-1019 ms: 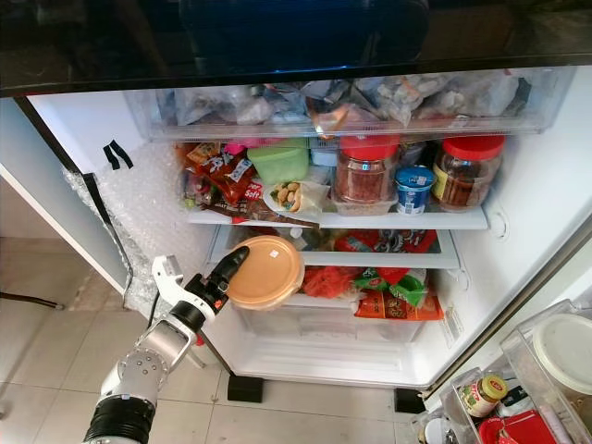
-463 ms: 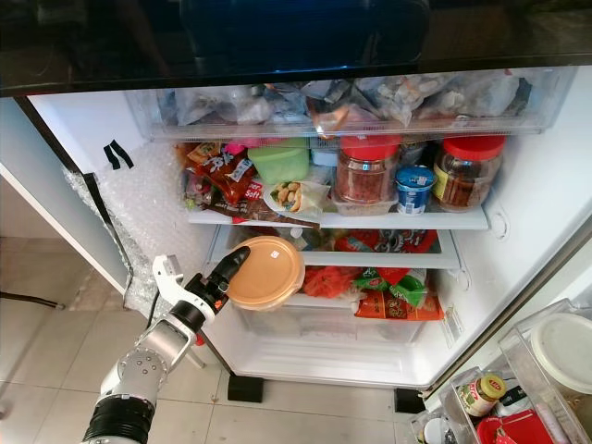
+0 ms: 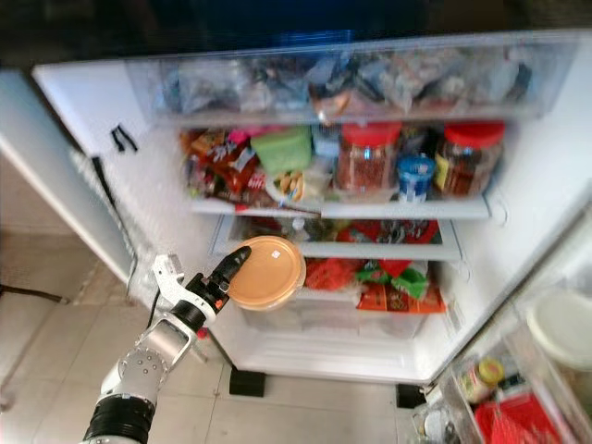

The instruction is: Restocking fridge

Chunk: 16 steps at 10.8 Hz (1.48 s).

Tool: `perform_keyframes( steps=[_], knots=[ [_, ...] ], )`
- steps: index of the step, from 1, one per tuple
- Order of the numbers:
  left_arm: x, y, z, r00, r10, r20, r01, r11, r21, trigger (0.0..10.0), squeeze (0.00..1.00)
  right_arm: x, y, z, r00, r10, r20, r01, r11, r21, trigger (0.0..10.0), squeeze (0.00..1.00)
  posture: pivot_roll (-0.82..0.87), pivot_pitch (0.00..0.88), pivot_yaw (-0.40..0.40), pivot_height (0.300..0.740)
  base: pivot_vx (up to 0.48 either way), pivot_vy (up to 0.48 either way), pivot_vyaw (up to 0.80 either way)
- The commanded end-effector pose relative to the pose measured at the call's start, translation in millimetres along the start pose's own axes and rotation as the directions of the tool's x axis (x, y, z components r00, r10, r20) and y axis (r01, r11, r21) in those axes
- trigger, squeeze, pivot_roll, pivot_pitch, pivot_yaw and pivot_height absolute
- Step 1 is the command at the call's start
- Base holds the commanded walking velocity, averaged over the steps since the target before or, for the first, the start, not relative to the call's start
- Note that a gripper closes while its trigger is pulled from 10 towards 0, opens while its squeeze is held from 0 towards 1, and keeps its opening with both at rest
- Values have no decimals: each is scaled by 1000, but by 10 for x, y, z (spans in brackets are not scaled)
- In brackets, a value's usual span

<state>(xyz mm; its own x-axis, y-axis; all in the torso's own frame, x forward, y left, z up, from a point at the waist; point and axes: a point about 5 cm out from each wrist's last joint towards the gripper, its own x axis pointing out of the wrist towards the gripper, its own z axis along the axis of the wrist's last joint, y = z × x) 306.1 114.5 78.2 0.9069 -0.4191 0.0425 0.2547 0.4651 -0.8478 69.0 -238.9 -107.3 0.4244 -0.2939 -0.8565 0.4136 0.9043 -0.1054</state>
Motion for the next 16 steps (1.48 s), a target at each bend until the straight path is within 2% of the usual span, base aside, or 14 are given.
perform_keyframes(
  steps=[1, 3, 6, 16],
  knots=[
    [-9, 13, 11, 1000, 4, -8, -3, 1000, 30, 10000, 0, -16, 7, -62, 1000, 5, -20, -5, 1000, -3, 10000, 0, -137, 53, 108, 672, 0, 0, 0],
    [-5, 10, 11, 1000, 2, -8, -2, 999, 32, 10000, 0, -16, 7, -60, 1000, 6, -19, -6, 1000, 5, 10000, 0, -139, 52, 108, 663, 0, 0, 0],
    [-1, 11, 20, 1000, 8, -1, -8, 999, 42, 10000, 0, -14, 10, -54, 1000, 12, -17, -12, 1000, -8, 10000, 0, -136, 52, 107, 625, 0, 0, 0],
    [26, 16, 28, 1000, 20, -1, -20, 995, 93, 10000, 0, -14, 16, -54, 1000, 22, -19, -22, 1000, 5, 10000, 0, -138, 50, 107, 625, 0, 0, 0]
  ],
)
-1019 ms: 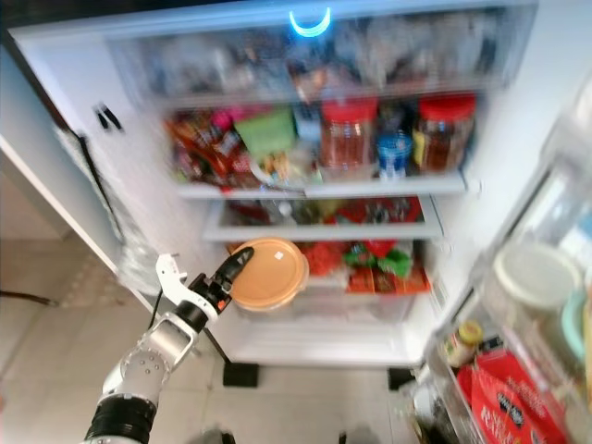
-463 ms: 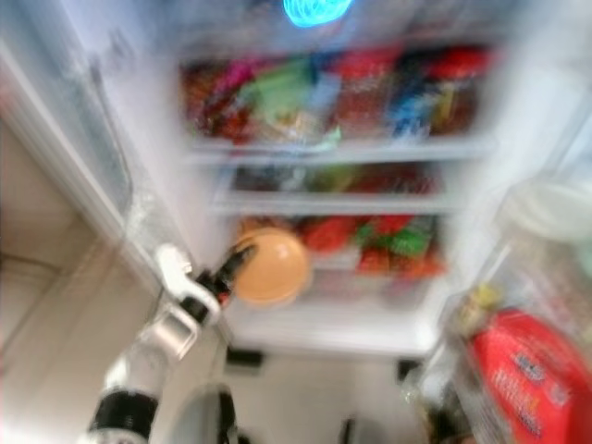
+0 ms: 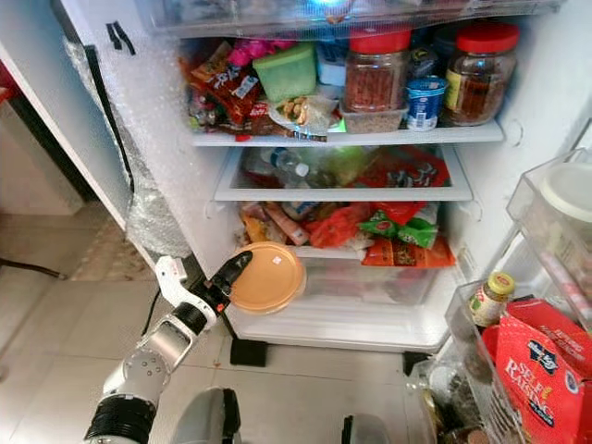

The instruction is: Restocking fridge

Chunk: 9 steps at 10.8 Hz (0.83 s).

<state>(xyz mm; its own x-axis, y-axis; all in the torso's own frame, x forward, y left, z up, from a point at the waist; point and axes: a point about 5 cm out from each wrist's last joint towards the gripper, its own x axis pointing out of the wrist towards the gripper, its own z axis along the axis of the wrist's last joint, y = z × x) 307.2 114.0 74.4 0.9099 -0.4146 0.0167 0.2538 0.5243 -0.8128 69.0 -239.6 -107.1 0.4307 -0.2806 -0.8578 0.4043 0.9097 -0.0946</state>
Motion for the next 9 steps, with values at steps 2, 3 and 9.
perform_keyframes(
  steps=[2, 3, 9],
  knots=[
    [21, -19, 50, 1000, -9, 5, 9, 999, 34, 10000, 0, -13, 26, -53, 1000, 10, -15, -10, 1000, 19, 10000, 0, -138, 51, 107, 625, 0, 0, 0],
    [22, -19, 50, 1000, -10, 3, 10, 999, 36, 10000, 0, -13, 28, -53, 1000, 11, -14, -11, 1000, 21, 10000, 0, -138, 50, 107, 625, 0, 0, 0],
    [27, -37, 34, 1000, -20, -7, 20, 999, 49, 10000, 0, -13, 34, -55, 1000, 14, -16, -14, 1000, 17, 10000, 0, -140, 51, 109, 625, 0, 0, 0]
  ],
)
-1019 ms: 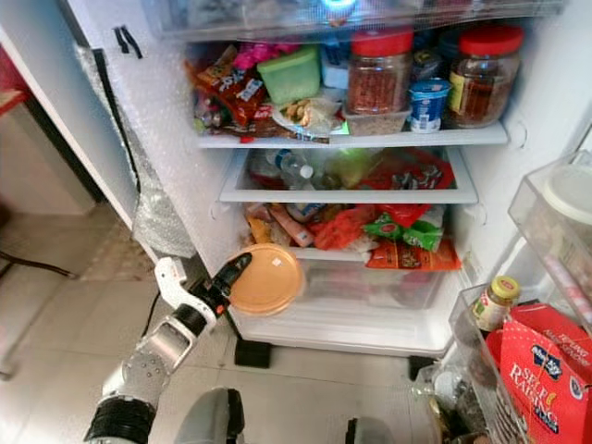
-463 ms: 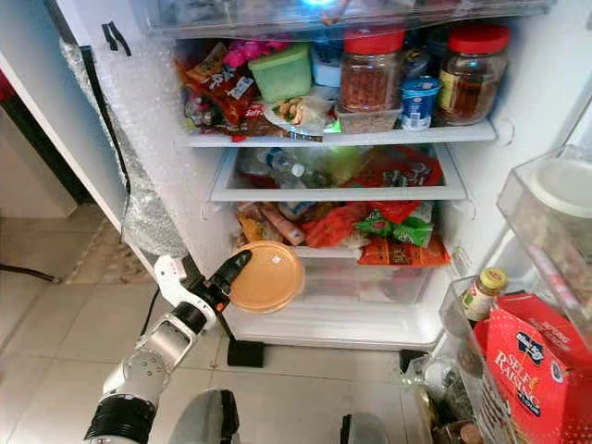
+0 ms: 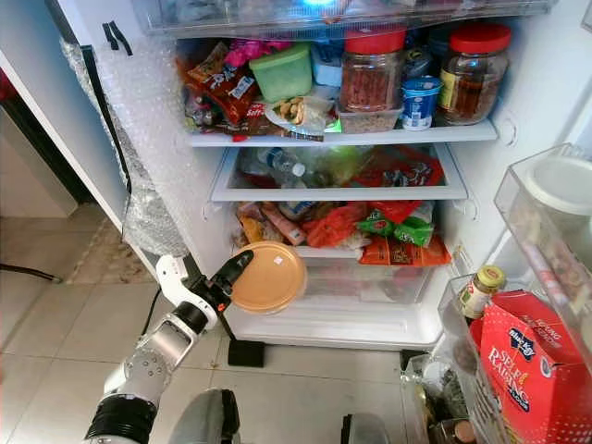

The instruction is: Restocking fridge

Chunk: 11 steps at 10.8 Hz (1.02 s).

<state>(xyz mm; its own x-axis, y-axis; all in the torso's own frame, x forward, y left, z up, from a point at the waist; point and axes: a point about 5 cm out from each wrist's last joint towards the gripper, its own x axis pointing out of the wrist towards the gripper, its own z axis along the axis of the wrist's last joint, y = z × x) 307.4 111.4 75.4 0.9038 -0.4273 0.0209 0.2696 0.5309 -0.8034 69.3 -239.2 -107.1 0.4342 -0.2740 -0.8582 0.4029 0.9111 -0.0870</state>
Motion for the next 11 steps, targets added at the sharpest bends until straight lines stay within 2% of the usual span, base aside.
perform_keyframes(
  steps=[1, 11],
  knots=[
    [16, -20, 46, 1000, -10, 2, 10, 999, 34, 10000, 0, -13, 30, -56, 1000, 8, -17, -8, 1000, 14, 10000, 0, -138, 52, 109, 625, 0, 0, 0],
    [20, -32, 38, 1000, -18, 0, 18, 999, 34, 10000, 0, -12, 32, -55, 1000, 13, -18, -13, 1000, 8, 10000, 0, -138, 50, 109, 625, 264, 0, 0]
  ],
)
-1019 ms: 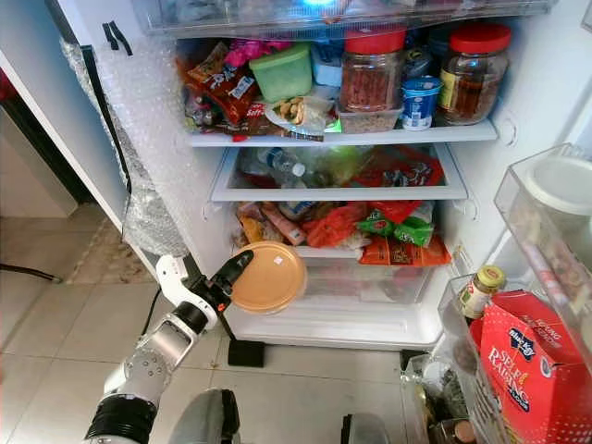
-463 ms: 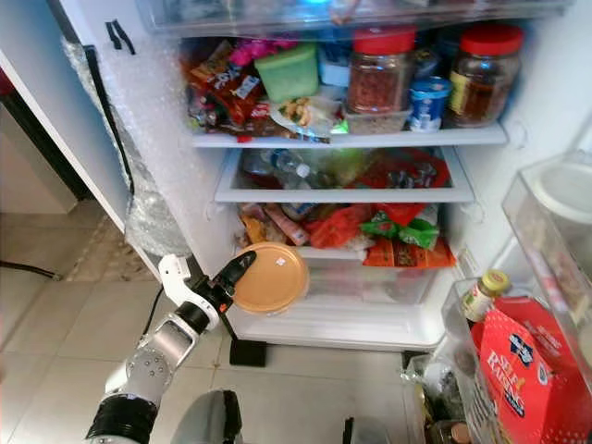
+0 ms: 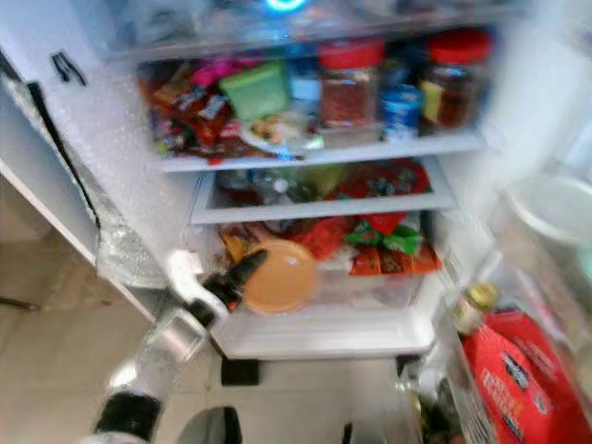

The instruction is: Restocking fridge

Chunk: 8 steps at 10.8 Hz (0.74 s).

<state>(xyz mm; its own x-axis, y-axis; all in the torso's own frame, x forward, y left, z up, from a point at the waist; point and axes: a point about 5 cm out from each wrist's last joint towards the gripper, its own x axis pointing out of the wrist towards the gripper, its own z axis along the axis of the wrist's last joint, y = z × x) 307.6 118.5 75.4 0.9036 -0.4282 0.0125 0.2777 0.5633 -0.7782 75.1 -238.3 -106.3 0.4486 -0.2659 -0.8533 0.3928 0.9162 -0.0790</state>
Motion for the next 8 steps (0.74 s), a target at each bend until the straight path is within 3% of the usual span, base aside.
perform_keyframes(
  steps=[1, 8],
  knots=[
    [49, -71, -11, 1000, -25, 7, 25, 1000, -8, 10000, 0, -29, 1, -102, 1000, 1, -30, -1, 1000, 12, 10000, 0, -139, 51, 108, 625, 274, 0, 0],
    [120, -147, 20, 998, -55, 27, 56, 998, -38, 10000, 0, -30, 16, -110, 999, 9, -33, -8, 1000, 14, 10000, 0, -139, 53, 114, 625, 273, 0, 0]
  ],
)
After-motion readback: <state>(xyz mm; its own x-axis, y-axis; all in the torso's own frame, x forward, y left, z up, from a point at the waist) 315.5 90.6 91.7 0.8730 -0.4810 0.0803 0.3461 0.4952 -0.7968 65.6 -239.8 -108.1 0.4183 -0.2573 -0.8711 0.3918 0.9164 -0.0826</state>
